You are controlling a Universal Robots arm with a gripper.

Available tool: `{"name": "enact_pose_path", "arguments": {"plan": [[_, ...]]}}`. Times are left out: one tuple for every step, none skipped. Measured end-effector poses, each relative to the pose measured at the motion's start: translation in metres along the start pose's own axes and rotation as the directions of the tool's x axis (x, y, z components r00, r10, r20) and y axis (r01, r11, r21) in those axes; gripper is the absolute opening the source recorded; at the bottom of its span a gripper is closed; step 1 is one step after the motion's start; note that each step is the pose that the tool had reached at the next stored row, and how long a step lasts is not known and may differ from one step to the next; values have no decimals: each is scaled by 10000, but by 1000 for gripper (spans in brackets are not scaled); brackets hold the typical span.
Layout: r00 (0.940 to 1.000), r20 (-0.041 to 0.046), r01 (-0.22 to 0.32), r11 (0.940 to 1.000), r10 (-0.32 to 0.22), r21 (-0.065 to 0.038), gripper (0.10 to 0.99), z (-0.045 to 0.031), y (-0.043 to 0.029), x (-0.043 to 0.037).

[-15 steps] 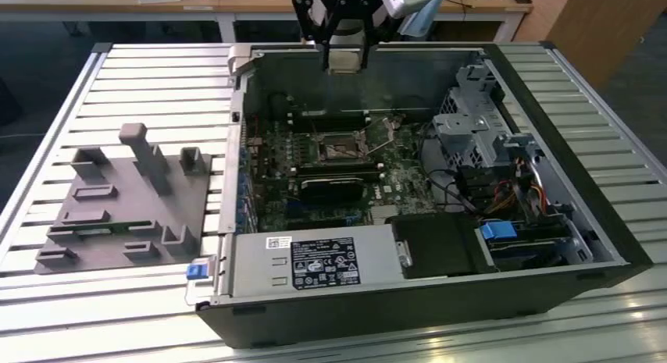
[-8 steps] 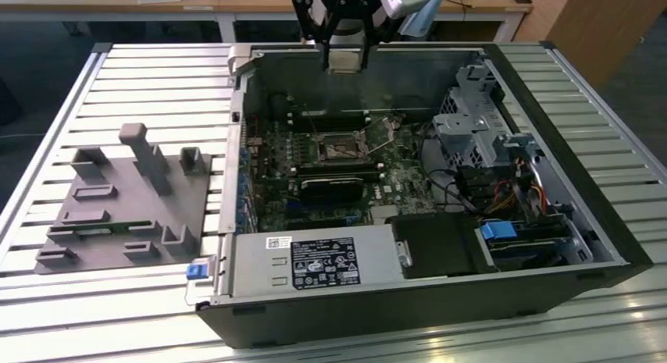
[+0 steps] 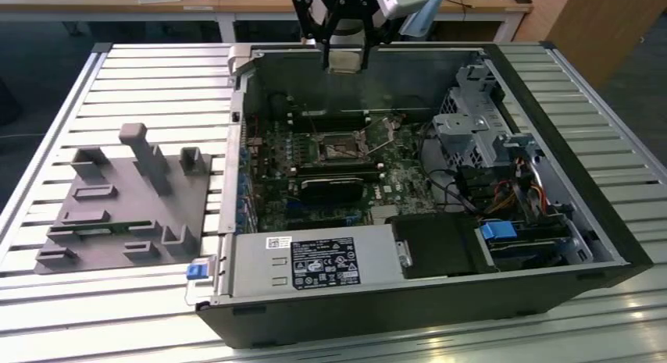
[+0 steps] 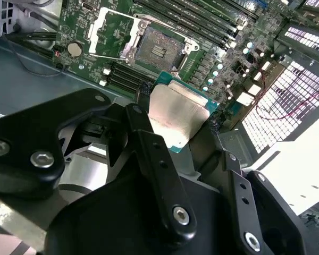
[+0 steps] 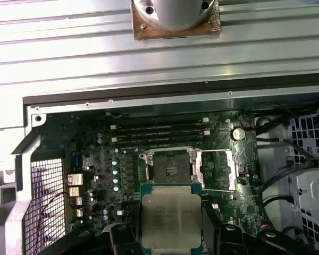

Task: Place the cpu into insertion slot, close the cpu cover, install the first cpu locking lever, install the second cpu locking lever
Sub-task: 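Place the cpu into insertion slot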

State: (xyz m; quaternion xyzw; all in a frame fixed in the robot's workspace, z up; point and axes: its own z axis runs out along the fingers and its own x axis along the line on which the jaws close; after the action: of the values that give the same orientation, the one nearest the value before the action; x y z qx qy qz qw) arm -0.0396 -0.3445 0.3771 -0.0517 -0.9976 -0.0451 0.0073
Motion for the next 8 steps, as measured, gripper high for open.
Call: {"name": "enact_pose_path", "arguments": {"plan": [[10000, 3, -38, 10000, 38, -1, 541, 0, 0, 0], [10000, 6, -75, 10000, 75, -2, 541, 0, 0, 0], [9999, 9, -109, 9999, 109, -2, 541, 0, 0, 0], [9999, 13, -148, 9999, 148, -3, 541, 0, 0, 0], [9998, 17, -193, 9998, 193, -4, 541, 0, 0, 0], [9997, 21, -234, 9997, 234, -5, 541, 0, 0, 0], [9996, 25, -276, 9996, 276, -6, 541, 0, 0, 0], [9995, 28, -316, 9995, 316, -7, 541, 0, 0, 0]]}}
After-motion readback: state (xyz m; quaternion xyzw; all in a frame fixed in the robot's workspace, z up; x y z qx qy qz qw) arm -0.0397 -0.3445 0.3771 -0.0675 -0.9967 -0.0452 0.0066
